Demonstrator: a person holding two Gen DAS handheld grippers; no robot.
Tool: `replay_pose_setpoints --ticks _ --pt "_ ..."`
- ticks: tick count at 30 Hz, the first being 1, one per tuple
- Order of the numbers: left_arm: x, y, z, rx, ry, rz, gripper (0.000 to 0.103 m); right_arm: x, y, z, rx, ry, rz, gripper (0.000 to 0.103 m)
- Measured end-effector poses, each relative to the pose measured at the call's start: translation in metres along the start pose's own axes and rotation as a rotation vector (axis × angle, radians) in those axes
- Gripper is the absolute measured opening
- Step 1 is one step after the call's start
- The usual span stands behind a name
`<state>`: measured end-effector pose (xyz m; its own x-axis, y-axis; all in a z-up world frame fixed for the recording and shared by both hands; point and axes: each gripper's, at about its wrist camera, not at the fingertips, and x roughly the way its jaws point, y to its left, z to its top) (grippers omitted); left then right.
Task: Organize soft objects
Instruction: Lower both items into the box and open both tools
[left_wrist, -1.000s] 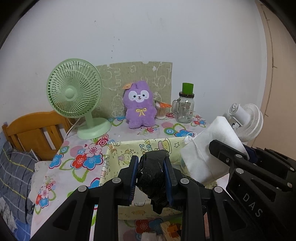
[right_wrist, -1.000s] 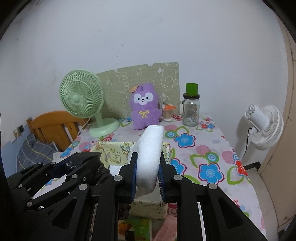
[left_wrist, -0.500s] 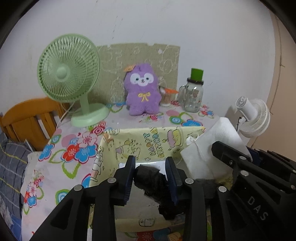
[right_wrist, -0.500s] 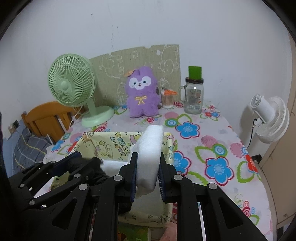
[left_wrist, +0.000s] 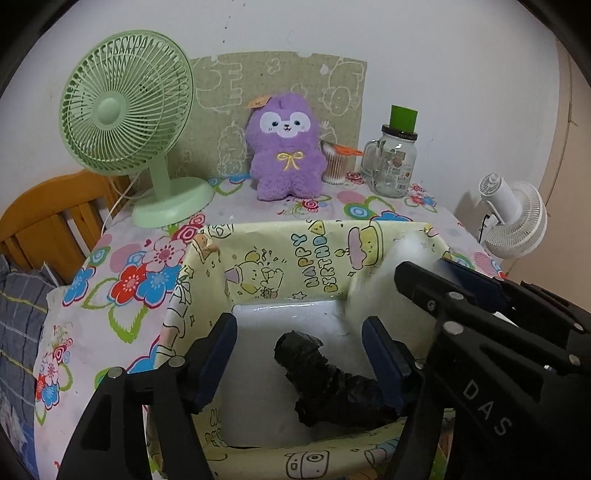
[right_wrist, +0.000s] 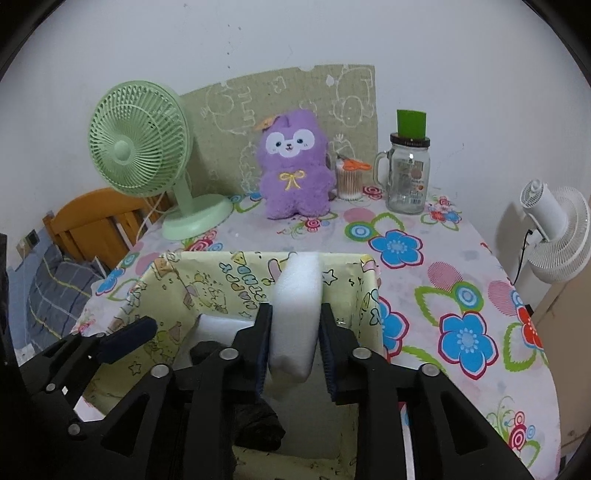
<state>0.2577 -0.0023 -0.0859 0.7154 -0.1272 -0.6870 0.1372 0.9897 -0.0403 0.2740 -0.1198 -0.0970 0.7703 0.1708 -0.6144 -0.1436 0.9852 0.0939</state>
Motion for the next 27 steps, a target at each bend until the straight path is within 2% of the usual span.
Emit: replay_pose_setpoints --ticks 2,7,11,14,17,27 --pt "0.001 0.000 0.000 0.001 -0.003 0.010 0.078 0.001 -0.001 0.000 0.005 0.003 -0.006 0.062" --pt "0.001 -0.001 0.001 -0.001 0.002 0.009 0.085 -0.007 0.005 0.002 -0.017 -0.026 -0.009 0.079" --pt "-0.004 -0.002 0.002 0.005 0.000 0.016 0.093 -0.015 0.008 0.003 -0.036 -0.054 -0.048 0.092" --pt "-0.015 -0.003 0.002 0.007 -0.043 0.026 0.102 -0.022 0.007 0.005 -0.031 -0.064 -0.054 0.095" --pt "-0.024 -0.004 0.002 0.014 -0.070 0.038 0.103 -0.028 0.006 0.005 -0.021 -0.066 -0.045 0.095" --pt "-0.046 -0.012 -0.001 0.027 -0.077 0.043 0.103 -0.057 0.007 0.002 -0.027 -0.107 -0.077 0.096"
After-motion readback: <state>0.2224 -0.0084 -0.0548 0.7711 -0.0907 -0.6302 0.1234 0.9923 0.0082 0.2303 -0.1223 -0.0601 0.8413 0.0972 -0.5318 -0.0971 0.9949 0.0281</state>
